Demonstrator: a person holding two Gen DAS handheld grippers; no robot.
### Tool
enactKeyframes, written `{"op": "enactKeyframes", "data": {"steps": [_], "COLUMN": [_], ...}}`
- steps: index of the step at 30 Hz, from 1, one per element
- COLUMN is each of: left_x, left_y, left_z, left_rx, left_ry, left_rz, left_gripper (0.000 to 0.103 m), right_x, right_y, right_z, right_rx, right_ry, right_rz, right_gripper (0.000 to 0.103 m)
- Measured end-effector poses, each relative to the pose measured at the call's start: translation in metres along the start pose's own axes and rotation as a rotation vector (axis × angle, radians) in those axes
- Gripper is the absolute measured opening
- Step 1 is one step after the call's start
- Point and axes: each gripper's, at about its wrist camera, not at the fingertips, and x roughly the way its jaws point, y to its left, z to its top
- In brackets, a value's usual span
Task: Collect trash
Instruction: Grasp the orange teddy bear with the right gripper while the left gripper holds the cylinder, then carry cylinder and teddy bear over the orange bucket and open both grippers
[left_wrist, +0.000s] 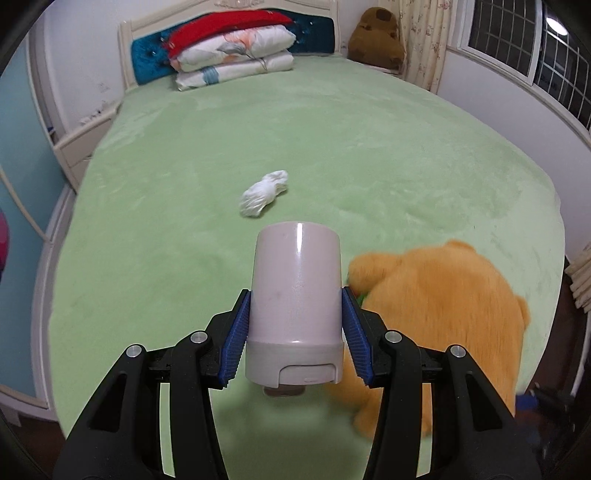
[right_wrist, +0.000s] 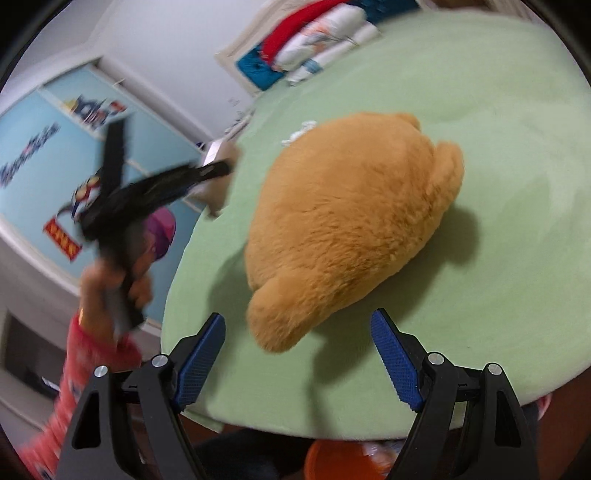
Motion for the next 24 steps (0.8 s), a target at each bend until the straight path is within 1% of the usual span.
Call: {"op": "enactKeyframes", "data": {"steps": [2,3,4,5,7,8,10,11,12,15,24], "left_x": [-0.009,-0.014,-0.018,-0.023,-0.028,-0.032,-0.036,-0.038,-0.04,-0.049,-0.087], "left_y": [0.002,0.002,0.001,0.0,0.003,0.004,0.007,0.008,0.01,0.012,0.009], "left_z": [-0.012,-0.02,-0.025,-0.032,-0.046,-0.053,-0.066,-0.07,-0.075,-0.089,-0.13], "left_rx": [-0.012,-0.01,-0.007,-0.006,-0.019,-0.025,-0.039,-0.046,-0.055,-0.072,-0.089], "left_ry": [-0.01,-0.017,-0.023,-0.027,-0.025,-0.024,-0.023,-0.02,-0.016,-0.021,-0.044], "left_rz": [0.016,0.041,0.062,0.07,0.056,0.057,0.059,0.057,0.05,0.051,0.01], "left_gripper": [0.047,0.047,0.047,0.047,0.047,0.047,0.047,0.047,0.047,0.047,0.047], "right_x": [0.012,0.019,0.024,0.03,0.037,0.037,0.033,0.029,0.024,0.007,-0.05], "right_y": [-0.004,-0.006,-0.007,-0.009,-0.009,-0.007,0.003,0.009,0.014,0.028,0.076], "right_z": [0.004,0.006,0.007,0.008,0.008,0.007,0.004,0.003,0.002,0.001,-0.012], "right_rx": [0.046,0.064,0.078,0.104,0.136,0.135,0.095,0.068,0.051,-0.004,-0.203], "right_ry": [0.014,0.02,0.026,0.034,0.047,0.038,0.013,-0.007,-0.022,-0.062,-0.155], "right_rz": [-0.019,-0.025,-0.022,-0.012,0.005,-0.003,-0.042,-0.061,-0.065,-0.078,-0.06], "right_gripper": [0.073,0.069,0.06,0.055,0.044,0.043,0.035,0.033,0.029,0.025,0.018]}}
